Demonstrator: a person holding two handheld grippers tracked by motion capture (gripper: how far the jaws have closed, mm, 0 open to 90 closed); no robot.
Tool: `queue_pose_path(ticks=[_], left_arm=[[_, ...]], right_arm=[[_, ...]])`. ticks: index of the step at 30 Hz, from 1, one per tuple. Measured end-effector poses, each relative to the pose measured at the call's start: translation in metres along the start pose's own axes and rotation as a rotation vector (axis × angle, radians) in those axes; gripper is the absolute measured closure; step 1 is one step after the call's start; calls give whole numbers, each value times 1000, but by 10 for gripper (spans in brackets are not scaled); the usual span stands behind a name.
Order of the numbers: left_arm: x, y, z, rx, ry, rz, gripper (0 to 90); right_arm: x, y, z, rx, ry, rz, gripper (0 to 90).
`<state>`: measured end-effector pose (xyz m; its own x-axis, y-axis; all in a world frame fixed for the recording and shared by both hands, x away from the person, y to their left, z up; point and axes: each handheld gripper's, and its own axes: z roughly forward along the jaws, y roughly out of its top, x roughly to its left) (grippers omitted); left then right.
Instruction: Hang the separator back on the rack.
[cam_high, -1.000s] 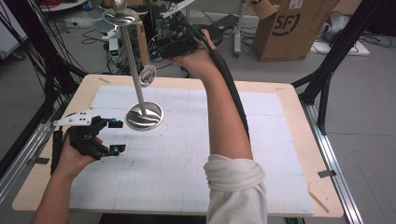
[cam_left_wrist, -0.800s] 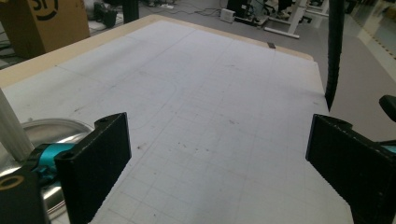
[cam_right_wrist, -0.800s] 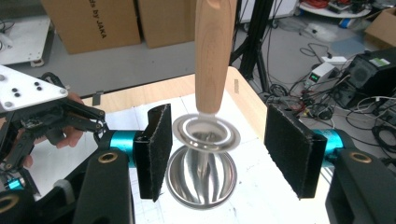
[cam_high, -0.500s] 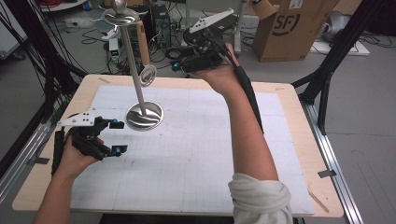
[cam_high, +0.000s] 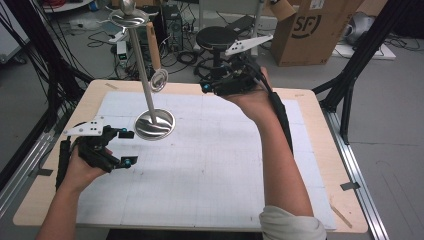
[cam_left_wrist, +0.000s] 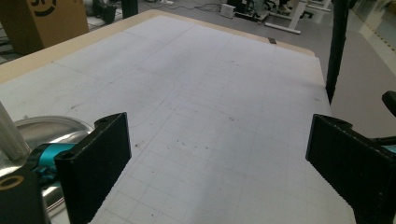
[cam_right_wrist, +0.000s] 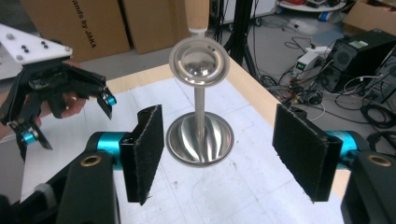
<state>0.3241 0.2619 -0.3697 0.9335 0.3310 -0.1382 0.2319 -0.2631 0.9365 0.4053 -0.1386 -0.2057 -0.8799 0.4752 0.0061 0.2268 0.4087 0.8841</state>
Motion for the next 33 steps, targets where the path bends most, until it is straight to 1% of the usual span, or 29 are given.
queue_pose_path(ticks=[1,2,4,5,7,8,9,10,12,14,15,16,17,20,26,33], left_arm=[[0,0,0,2,1,2,73],[0,0,0,3,1,1,73],[1,0,0,8,1,2,72],[1,-1,1,7,0,-3,72],[0,-1,2,8,0,-5,72],[0,-1,2,12,1,-2,72],[0,-1,2,12,0,-3,72],[0,-1,2,11,0,-5,72],[0,-1,1,14,2,-4,72],[0,-1,1,16,6,-4,72],[0,-1,0,16,8,-5,72],[0,-1,0,14,7,-6,72],[1,-1,0,16,9,-6,72],[1,-2,1,19,9,-6,71],[1,-2,0,22,12,0,71],[1,-2,0,17,10,-1,71]], right_arm=[[0,-3,-2,-14,1,-6,329],[1,-6,-4,-14,2,3,329],[2,-13,-7,-4,-5,1,317],[3,-15,-7,17,-8,6,294],[5,-19,-7,58,-22,2,269],[6,-21,-9,49,-29,-6,269],[8,-24,-10,27,-23,-8,266],[10,-27,-12,17,-16,7,259],[13,-32,-14,16,-29,4,243],[16,-37,-16,17,-19,12,228],[17,-40,-18,15,-25,8,229],[19,-43,-19,4,-21,8,229],[20,-47,-21,0,-10,21,228],[21,-58,-24,0,-12,16,225],[21,-82,-34,-26,-14,47,206],[26,-110,-34,-41,15,85,197]])
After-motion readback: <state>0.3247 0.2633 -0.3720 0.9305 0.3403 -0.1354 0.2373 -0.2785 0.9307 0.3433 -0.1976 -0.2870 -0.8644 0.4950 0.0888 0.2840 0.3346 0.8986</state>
